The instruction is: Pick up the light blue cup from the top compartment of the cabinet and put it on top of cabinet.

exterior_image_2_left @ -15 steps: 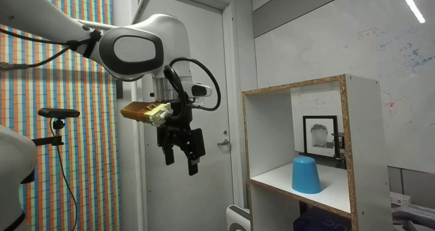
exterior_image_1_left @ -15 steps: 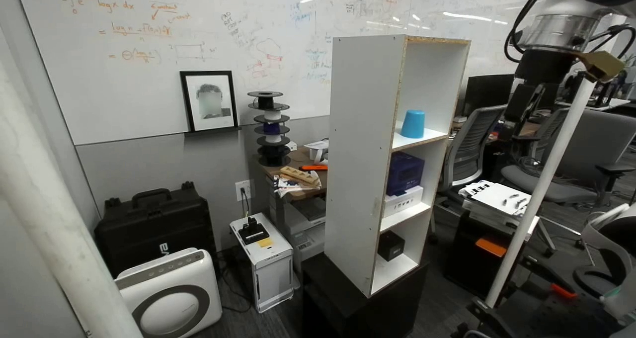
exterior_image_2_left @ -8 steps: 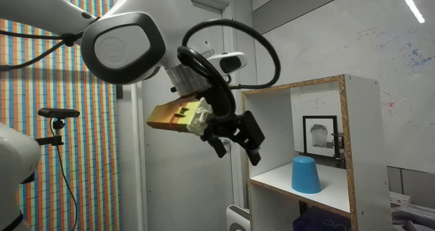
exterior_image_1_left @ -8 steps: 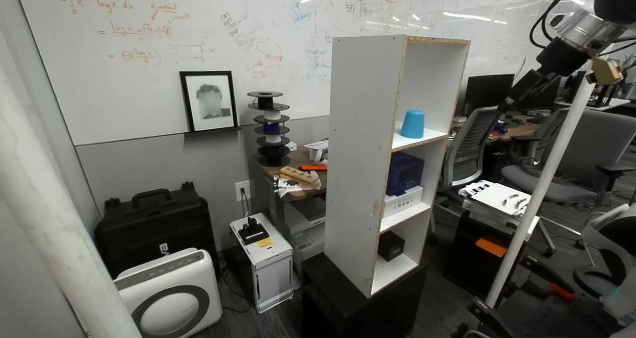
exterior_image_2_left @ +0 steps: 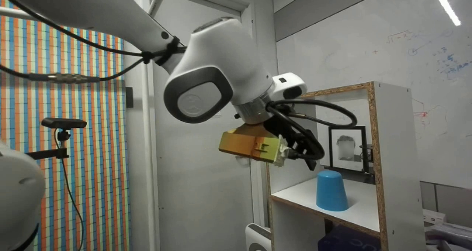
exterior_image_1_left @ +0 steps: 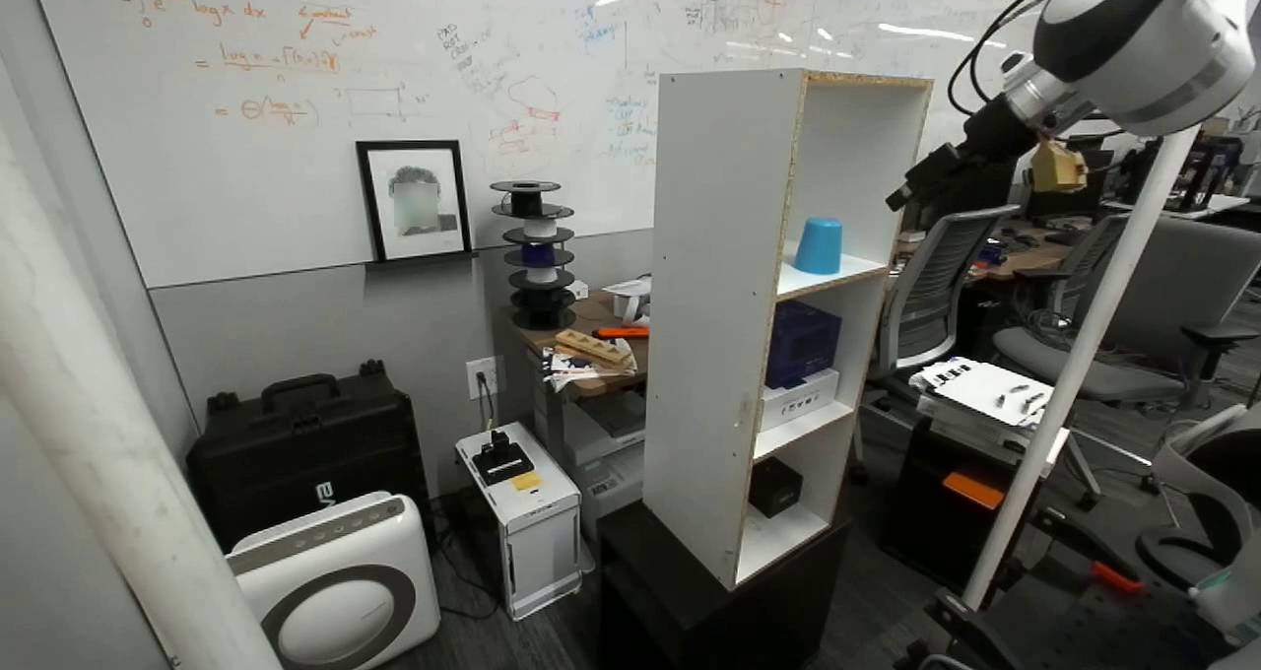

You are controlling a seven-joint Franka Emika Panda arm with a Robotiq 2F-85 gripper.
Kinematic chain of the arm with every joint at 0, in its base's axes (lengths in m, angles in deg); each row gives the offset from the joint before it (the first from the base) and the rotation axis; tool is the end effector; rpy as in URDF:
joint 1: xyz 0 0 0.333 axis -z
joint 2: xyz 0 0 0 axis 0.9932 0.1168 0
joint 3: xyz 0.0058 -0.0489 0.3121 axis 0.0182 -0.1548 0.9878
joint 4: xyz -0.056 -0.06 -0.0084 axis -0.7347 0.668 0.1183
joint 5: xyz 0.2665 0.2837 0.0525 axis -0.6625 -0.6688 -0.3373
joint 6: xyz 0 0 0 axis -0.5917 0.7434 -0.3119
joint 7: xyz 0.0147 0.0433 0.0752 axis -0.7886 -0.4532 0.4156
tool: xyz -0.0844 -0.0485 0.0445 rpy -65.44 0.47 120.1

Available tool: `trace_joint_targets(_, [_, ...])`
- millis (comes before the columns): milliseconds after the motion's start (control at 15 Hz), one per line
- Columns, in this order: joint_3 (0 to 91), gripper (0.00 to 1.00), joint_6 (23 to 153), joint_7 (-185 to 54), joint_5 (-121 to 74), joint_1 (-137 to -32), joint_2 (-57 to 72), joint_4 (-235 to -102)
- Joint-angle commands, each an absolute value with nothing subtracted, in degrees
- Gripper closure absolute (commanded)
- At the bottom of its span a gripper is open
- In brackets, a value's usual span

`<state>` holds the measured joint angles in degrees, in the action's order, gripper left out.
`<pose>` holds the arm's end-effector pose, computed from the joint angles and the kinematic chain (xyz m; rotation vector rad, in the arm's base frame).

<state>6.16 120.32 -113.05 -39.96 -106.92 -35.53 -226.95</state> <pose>0.4160 -0.1684 0.4239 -2.8634 -0.2051 -1.0828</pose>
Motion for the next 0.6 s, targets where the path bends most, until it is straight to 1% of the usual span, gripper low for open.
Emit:
trace_joint_targets(0, [-5.34,0.00,121.34,-118.32,-47.15,-121.05,-29.92,-219.66])
trace_joint_targets(200, [-15.95,0.00,121.55,-122.43,-50.94,-131.87,-27.26,-216.17])
trace_joint_targets(533, [-33.52,0.00,123.53,-126.62,-54.40,-151.82,-27.38,-211.77])
